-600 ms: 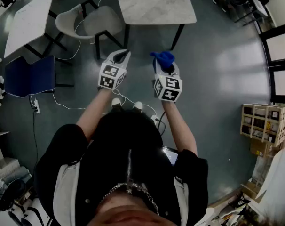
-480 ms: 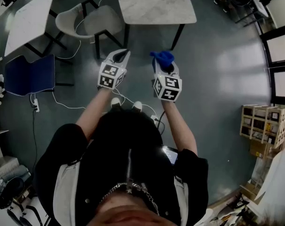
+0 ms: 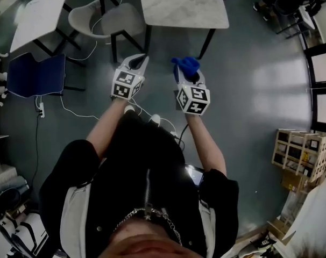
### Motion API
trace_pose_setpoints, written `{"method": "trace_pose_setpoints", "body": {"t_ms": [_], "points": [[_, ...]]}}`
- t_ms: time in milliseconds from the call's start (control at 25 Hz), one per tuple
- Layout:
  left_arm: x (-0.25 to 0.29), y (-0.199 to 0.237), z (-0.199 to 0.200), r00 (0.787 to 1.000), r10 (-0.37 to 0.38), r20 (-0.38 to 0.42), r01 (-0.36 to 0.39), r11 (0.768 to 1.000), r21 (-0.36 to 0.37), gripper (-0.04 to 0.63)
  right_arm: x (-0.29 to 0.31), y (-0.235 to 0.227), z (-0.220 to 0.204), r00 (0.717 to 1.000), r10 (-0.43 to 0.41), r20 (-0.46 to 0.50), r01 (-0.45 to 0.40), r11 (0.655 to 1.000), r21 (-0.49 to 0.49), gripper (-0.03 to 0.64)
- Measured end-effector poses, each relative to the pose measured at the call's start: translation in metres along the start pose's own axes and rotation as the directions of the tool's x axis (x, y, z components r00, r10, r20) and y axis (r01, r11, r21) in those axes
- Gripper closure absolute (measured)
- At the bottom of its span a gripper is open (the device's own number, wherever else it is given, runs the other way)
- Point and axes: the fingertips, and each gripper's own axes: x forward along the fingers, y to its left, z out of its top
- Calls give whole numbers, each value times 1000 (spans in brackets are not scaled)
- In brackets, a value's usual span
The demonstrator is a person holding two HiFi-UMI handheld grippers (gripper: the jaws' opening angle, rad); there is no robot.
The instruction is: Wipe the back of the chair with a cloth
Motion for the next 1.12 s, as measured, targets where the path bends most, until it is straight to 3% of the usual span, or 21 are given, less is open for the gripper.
{"method": "trace_pose_setpoints", "body": {"t_ms": [320, 640, 1120], "points": [[4, 16, -7, 999, 30, -21, -30, 999, -14, 584, 27, 15, -1, 997, 79, -17, -79, 997, 10, 477], [42, 73, -4, 999, 45, -10, -46, 997, -59, 584, 92, 26, 8, 990, 121, -66, -124, 992, -38, 477], [118, 217, 18, 999, 51, -1, -51, 994, -101, 584, 262, 58, 60, 979, 166, -115, -177, 980, -95, 477]]}}
